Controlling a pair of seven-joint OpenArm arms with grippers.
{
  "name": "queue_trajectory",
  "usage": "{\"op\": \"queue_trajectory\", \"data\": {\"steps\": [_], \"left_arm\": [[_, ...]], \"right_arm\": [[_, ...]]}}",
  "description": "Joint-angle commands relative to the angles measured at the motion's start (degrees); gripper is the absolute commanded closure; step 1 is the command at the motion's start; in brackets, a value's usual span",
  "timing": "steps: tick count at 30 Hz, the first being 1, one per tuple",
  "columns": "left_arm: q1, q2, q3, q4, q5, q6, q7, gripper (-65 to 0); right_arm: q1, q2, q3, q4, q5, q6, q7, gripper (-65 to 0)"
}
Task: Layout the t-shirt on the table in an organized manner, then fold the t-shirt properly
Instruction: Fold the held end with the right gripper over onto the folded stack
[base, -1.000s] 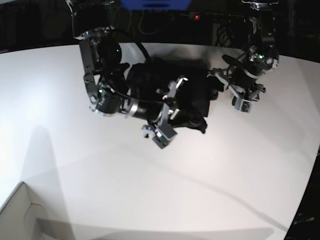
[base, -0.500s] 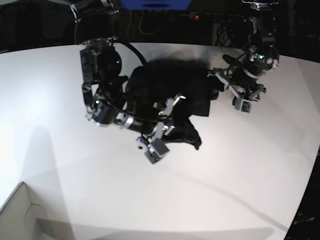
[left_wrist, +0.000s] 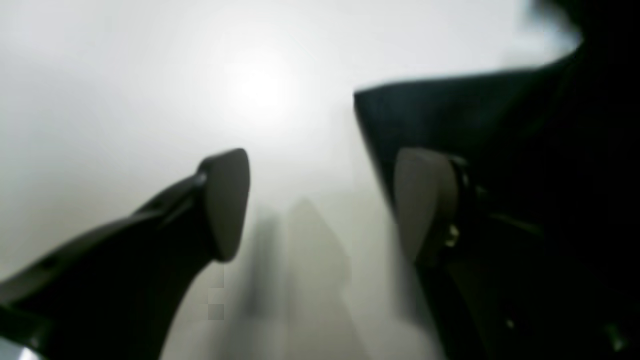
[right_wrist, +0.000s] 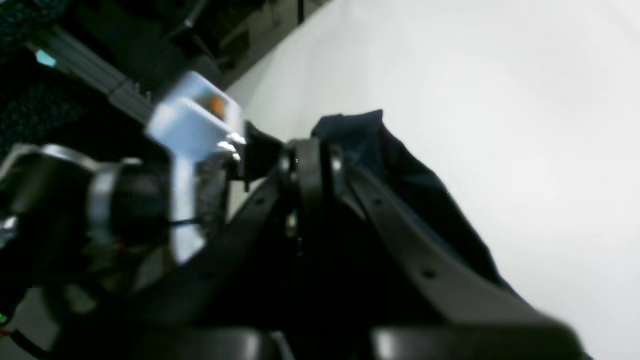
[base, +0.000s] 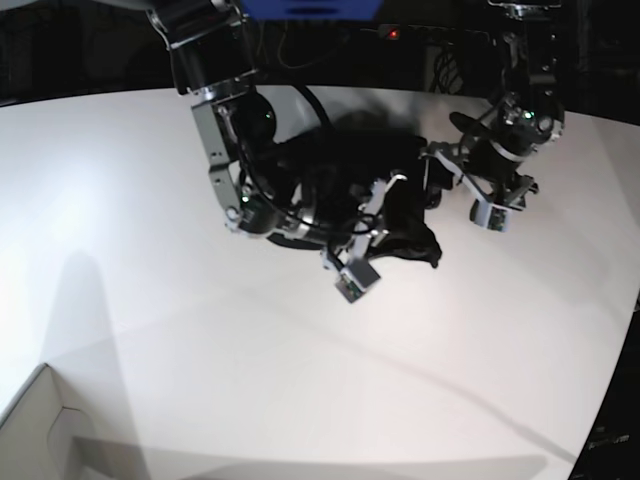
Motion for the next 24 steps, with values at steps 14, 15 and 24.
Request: {"op": "queue_trajectory", "data": {"steps": [14, 15, 24], "left_arm": [[6.7, -4.7, -5.1, 3.8, -0.6, -0.1, -1.1, -44.5], [7.0, -4.7, -6.4, 3.8, -0.6, -0.2, -1.1, -44.5], [7.8, -4.7, -11.8, 4.2, -1.0, -0.2, -1.1, -44.7]], "right_arm": [[0.9, 1.0, -1.4, -2.1, 1.7, 0.4, 1.7, -12.9], [0.9, 1.5, -1.4, -2.1, 1.7, 0.4, 1.7, -16.4], [0.5, 3.8, 0.4, 2.8, 1.8, 0.4, 1.2, -35.8]]}}
